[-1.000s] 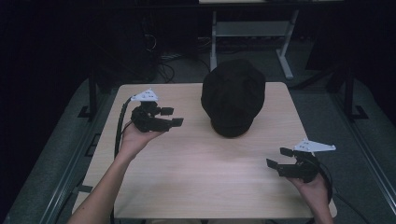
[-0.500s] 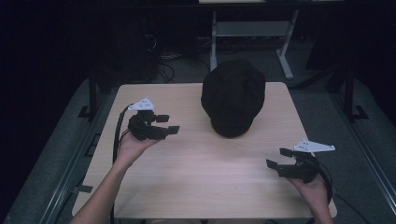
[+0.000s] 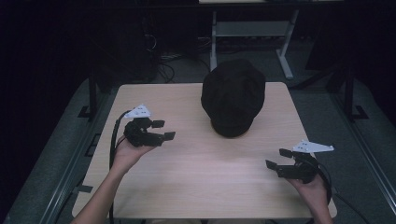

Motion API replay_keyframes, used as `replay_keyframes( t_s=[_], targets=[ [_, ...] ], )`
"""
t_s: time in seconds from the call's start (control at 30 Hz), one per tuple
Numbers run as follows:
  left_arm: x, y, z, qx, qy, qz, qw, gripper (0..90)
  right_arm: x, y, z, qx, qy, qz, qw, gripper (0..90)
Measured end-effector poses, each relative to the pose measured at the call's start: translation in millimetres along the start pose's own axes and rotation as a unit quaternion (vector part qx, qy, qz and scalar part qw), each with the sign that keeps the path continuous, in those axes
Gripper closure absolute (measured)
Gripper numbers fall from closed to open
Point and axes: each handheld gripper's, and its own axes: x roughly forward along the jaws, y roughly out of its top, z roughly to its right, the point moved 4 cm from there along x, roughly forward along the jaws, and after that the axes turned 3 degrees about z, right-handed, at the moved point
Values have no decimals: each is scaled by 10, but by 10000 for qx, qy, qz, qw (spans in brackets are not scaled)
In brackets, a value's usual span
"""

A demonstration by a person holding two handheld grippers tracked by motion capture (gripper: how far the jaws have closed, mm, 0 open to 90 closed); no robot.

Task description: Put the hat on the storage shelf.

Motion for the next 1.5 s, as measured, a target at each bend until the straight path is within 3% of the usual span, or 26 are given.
replay_keyframes(
  t_s=[0.57,1.5],
  targets=[
    [-25,-302,6,-109,35,-61,9999,287,20,-18,-22,-9,0,-74,10000,218],
    [-76,-639,39,-65,250,-70,9996,283,37,-51,-44,-40,22,-179,9998,218]
  ],
)
